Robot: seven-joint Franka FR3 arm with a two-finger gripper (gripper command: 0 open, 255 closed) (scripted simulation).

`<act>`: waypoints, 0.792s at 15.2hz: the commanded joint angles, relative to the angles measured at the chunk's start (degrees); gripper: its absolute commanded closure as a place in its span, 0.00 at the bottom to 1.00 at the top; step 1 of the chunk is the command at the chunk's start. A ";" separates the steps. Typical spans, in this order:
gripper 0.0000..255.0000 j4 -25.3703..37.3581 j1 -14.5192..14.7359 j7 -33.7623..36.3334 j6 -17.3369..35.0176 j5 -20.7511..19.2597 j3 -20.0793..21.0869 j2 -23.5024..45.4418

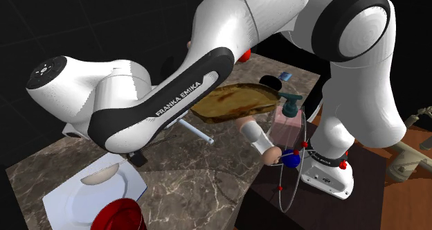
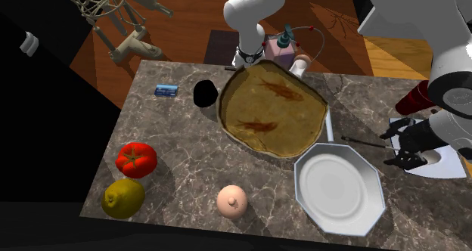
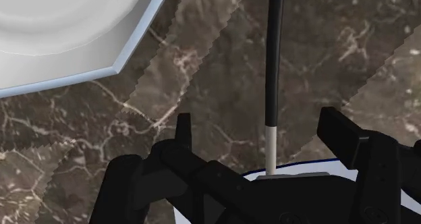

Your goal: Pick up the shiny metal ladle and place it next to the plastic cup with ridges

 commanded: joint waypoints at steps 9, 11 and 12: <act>0.00 5.22 0.81 -0.65 -6.53 0.77 0.52 -1.31; 0.00 5.22 0.81 -0.65 -6.53 0.77 0.52 -1.31; 0.00 5.22 0.81 -0.65 -6.53 0.77 0.52 -1.31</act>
